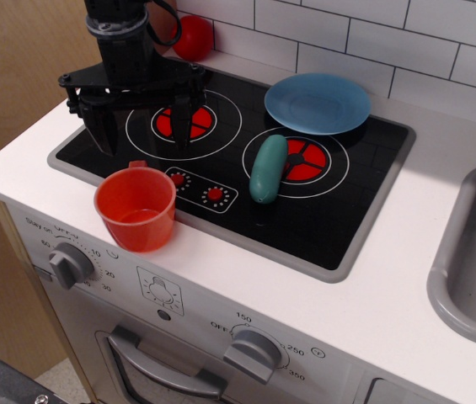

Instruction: Put cup on plate

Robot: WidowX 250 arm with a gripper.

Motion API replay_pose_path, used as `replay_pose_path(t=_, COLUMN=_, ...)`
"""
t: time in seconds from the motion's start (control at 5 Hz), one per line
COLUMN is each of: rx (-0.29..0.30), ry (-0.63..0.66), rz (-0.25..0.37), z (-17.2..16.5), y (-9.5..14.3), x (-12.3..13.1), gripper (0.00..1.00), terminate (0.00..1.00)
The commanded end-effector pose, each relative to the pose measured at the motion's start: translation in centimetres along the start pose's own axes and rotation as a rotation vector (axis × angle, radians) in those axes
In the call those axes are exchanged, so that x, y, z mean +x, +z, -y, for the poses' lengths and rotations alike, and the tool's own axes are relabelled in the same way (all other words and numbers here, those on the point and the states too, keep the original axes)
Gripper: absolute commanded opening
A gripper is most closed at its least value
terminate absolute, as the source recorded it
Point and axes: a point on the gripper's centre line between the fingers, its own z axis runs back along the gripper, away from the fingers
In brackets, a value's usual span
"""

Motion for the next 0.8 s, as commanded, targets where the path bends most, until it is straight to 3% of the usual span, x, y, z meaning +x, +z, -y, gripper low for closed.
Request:
replay_pose_path(t=0.0, rx=0.020, ry=0.023, rz=0.030, z=-0.7, y=-0.7, x=-0.3, gripper=1.00, terminate=0.00)
replay_pose_path(t=0.4, rx=0.023, ry=0.078, rz=0.006, z=-0.5, y=-2.0, x=-0.8, gripper=1.00, terminate=0.00)
replay_pose_path(t=0.6, rx=0.059, ry=0.102, rz=-0.031, z=-0.3, y=-2.6, x=-0.9, gripper=0.00, terminate=0.00)
